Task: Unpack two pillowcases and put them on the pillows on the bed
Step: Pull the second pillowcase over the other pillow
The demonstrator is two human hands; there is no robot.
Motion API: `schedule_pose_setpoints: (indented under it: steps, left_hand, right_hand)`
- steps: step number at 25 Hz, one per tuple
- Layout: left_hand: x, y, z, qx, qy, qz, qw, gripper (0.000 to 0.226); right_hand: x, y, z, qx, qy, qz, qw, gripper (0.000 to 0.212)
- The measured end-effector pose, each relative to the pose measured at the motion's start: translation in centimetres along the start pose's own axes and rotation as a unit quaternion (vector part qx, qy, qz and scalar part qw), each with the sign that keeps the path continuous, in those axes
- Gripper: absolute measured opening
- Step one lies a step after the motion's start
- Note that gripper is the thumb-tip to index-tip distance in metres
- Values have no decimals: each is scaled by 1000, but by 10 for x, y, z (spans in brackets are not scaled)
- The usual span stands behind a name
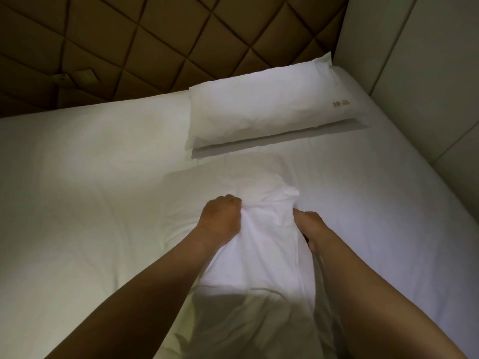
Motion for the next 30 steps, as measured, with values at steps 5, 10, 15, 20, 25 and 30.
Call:
schedule_pose_setpoints:
  steps: [5, 10, 15, 20, 25, 30]
  left_hand:
    - [-27, 5, -13, 71, -150, 20, 986, 67]
    - [-22, 21, -39, 15, 26, 35, 999, 21]
    - [57, 29, -94, -21, 53, -138, 989, 32]
    - [72, 26, -97, -60, 13, -192, 980, 19]
    - [71, 30, -124, -110, -21, -206, 972, 18]
    - [107, 28, -199, -200, -4, -248, 948, 22]
  right_hand:
    - [23, -16, 33, 65, -54, -41, 996, 48]
    - [47, -39, 27, 41, 8, -132, 990, 24]
    - [51, -47, -18, -46, 40, -167, 984, 15]
    - [60, -61, -77, -131, 54, -190, 971, 11]
    - [113, -88, -102, -159, 88, -259, 949, 17]
    - [192, -138, -91, -143, 119, -343, 921, 15]
Point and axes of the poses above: each hand's wrist, its own y-axis towards the middle knuckle, its own z-axis out of the palm, x = y × z, the point moved 7 cm from there along y, towards the middle knuckle, and after that the axes turned 1 degree about -y, right-handed, at the moved point
